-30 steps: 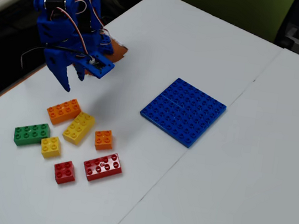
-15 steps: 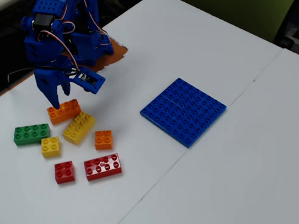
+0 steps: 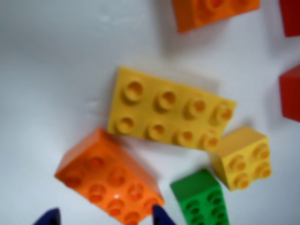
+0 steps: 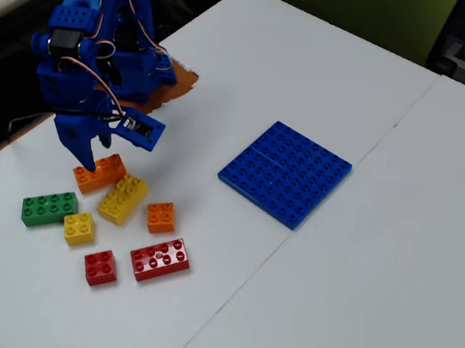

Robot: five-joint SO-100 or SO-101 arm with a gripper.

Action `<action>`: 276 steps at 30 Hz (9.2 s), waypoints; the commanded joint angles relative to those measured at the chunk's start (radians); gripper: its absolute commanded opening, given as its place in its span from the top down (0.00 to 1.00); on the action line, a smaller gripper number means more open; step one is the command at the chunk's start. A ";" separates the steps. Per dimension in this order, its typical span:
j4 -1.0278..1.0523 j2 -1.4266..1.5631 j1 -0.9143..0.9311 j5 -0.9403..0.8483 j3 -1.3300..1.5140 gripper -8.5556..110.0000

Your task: Pick up the 2x4 orange block and go up the 8x8 blue block.

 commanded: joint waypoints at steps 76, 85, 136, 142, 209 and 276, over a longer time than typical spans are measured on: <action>0.072 0.204 -0.129 2.706 0.054 0.93; 0.242 0.124 -0.058 2.669 -0.067 0.71; 0.055 0.109 -0.357 2.462 -0.189 0.93; 0.002 0.160 -0.566 2.448 -0.189 0.93; 0.492 -0.525 -1.000 1.690 -1.109 0.93; 0.477 -0.523 -0.997 1.746 -1.120 0.93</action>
